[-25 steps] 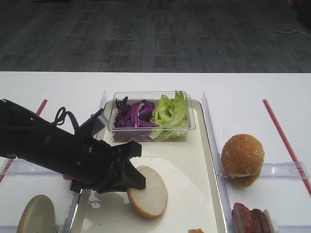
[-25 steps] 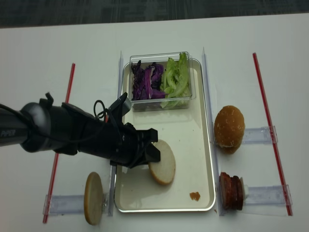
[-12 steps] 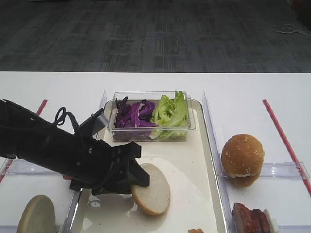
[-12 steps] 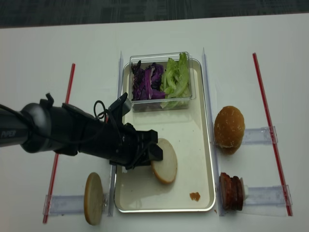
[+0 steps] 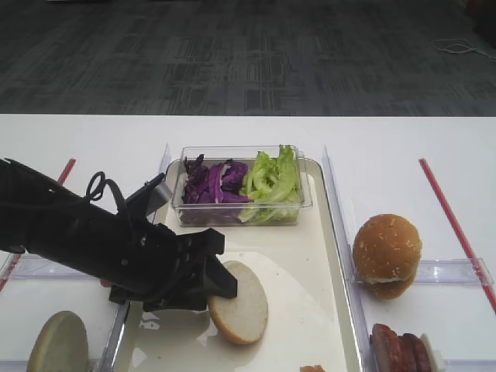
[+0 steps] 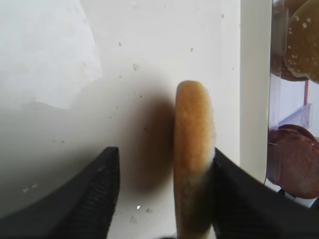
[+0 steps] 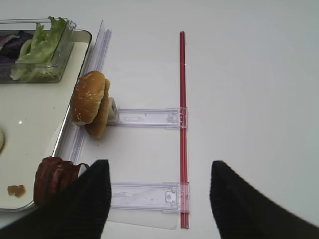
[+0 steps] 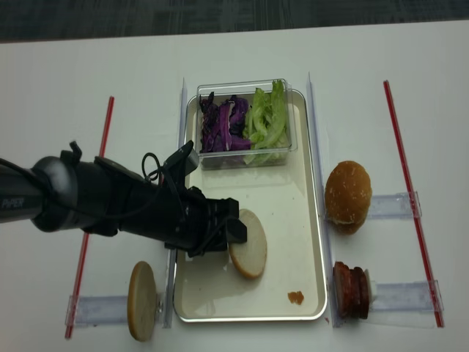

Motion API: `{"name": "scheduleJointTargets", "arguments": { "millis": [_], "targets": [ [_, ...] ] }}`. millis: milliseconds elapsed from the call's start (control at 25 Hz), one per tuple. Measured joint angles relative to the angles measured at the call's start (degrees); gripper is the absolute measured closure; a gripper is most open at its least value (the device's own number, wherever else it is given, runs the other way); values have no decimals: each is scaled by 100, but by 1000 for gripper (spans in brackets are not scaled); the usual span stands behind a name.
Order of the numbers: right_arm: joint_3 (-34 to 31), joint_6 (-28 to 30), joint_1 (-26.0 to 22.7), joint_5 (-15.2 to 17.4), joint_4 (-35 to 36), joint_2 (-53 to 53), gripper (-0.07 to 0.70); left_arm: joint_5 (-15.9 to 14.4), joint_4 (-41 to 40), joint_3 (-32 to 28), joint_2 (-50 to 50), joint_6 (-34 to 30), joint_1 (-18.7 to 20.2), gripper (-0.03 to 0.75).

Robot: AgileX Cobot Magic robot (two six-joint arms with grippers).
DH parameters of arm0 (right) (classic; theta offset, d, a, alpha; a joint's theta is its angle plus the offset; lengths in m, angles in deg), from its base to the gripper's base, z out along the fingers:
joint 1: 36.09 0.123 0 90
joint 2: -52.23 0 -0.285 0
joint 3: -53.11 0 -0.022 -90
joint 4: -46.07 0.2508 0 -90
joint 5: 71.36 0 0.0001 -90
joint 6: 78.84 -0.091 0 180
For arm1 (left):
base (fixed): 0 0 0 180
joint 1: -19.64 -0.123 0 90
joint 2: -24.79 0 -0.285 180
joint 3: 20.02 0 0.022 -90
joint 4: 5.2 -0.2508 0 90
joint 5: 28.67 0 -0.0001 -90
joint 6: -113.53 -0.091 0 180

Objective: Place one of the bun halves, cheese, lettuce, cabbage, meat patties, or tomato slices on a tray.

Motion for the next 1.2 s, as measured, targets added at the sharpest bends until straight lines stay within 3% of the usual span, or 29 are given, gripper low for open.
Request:
{"name": "scheduleJointTargets", "arguments": {
  "millis": [440,760,920,1000,1040,1200],
  "targets": [
    [0,0,0,0,0,0,178,235,-182,0,0,20,0,356],
    [0,0,0,0,0,0,178,248,-422,0,0,114,0,356],
    [0,0,0,0,0,0,178,236,-1080,113,8,623,9,356],
    [0,0,0,0,0,0,178,155,-1736,344,8,1215,27,356],
    [0,0,0,0,0,0,178,-49,-2231,593,8,1596,36,356],
    [0,0,0,0,0,0,178,-405,-2545,905,8,1848,36,356]
  ]
}}
